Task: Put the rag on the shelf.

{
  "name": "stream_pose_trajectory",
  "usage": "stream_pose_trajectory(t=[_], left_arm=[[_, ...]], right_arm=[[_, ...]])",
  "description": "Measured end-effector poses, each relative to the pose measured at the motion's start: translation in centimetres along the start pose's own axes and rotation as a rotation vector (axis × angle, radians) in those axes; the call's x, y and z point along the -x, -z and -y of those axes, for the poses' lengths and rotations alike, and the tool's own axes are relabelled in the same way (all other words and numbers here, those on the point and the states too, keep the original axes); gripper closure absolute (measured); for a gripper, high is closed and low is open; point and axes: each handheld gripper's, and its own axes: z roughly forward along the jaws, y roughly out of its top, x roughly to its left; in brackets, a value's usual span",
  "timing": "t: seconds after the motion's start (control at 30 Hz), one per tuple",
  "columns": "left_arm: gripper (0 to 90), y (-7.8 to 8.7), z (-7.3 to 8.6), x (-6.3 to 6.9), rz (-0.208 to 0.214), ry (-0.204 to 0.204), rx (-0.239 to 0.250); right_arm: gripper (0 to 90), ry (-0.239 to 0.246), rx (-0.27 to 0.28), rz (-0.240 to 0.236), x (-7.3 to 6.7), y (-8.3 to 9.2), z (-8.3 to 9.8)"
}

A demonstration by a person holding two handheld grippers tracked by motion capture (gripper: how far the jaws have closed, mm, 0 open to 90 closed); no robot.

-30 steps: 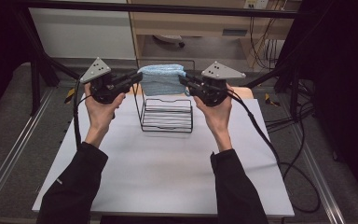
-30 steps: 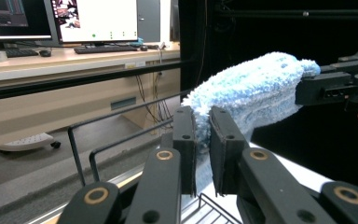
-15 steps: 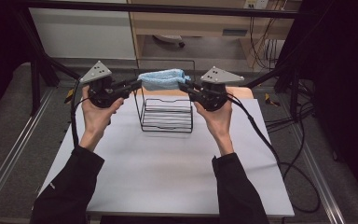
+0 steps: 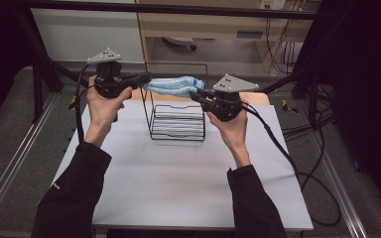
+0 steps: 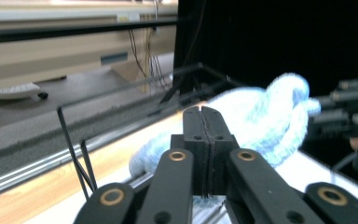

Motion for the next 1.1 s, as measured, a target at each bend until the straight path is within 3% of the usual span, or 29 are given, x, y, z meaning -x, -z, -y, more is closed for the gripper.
stream_pose_trajectory(t=[0.2, 0.43, 0.53, 0.67, 0.77, 0.8, 0.83, 0.87, 0.9, 0.93, 1.1], left_arm=[[89.9, -0.5, 1.2, 0.4, 0.005, -0.027, -0.065], [90.0, -1.0, 2.2, 1.0, -0.014, -0.069, -0.098], [90.0, -1.2, 2.5, 1.1, -0.019, -0.079, -0.106], [90.0, -1.4, 3.0, 1.0, -0.024, -0.085, -0.113], [89.9, -1.6, 3.3, 0.9, -0.021, -0.085, -0.108], [90.0, -1.6, 3.3, 0.9, -0.02, -0.085, -0.107], [90.0, -1.6, 3.4, 0.9, -0.019, -0.085, -0.104], [90.0, -1.6, 3.4, 0.9, -0.018, -0.084, -0.1], [90.0, -1.6, 3.5, 0.9, -0.017, -0.088, -0.102], [89.9, -1.3, 3.7, 0.9, -0.016, -0.092, -0.099], [89.9, -0.9, 4.3, 1.1, -0.015, -0.106, -0.103]], right_arm=[[76.8, 0.003, -0.021, -0.005, -0.1, -0.1, 0.1], [61.4, 0.002, -0.018, -0.018, -0.4, 0.3, 0.1], [48.8, -0.017, 0.015, -0.017, -0.7, 0.8, -0.1], [47.3, -0.036, 0.045, -0.011, -0.7, 1.1, -0.5], [53.0, -0.037, 0.046, -0.014, -0.7, 1.1, -1.1], [61.8, -0.038, 0.028, -0.021, -0.9, 0.7, -1.5], [61.8, -0.038, 0.028, -0.021, -0.9, 0.7, -1.5], [71.1, -0.054, -0.003, -0.047, -1.1, 0.2, -1.6], [71.1, -0.054, -0.003, -0.047, -1.1, 0.2, -1.6], [78.9, -0.077, -0.051, -0.067, -1.1, -0.3, -1.3], [87.9, -0.09, -0.118, -0.054, -0.8, -0.8, -0.1]])
